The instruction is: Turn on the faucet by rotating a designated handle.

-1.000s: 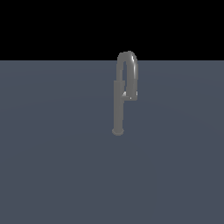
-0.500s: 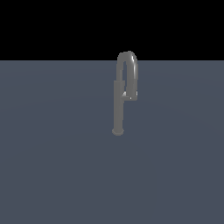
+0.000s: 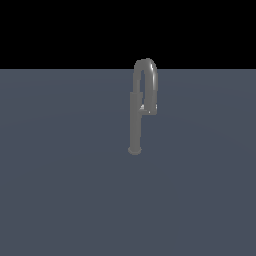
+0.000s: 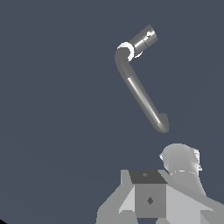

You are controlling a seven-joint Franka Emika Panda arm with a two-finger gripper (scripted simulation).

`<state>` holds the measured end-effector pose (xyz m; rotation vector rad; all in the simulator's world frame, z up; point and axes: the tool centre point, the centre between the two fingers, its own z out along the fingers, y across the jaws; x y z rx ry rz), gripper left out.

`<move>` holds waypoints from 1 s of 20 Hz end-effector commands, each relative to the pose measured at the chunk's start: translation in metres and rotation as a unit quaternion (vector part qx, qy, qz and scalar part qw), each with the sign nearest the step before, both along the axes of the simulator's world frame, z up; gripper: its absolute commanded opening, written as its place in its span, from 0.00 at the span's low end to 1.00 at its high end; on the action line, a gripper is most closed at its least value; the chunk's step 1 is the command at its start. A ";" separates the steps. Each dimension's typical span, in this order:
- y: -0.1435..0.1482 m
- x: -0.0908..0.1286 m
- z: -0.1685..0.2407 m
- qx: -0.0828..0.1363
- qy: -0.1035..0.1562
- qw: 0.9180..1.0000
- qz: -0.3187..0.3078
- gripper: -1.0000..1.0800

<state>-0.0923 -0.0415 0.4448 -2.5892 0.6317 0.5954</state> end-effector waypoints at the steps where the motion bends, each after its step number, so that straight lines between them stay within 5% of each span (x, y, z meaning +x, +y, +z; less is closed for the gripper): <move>1: -0.003 0.012 -0.008 0.020 0.021 0.999 -0.018 0.00; 11: -0.018 0.057 -0.051 0.106 0.107 0.984 -0.095 0.00; 20: -0.031 0.093 -0.104 0.193 0.195 0.946 -0.174 0.00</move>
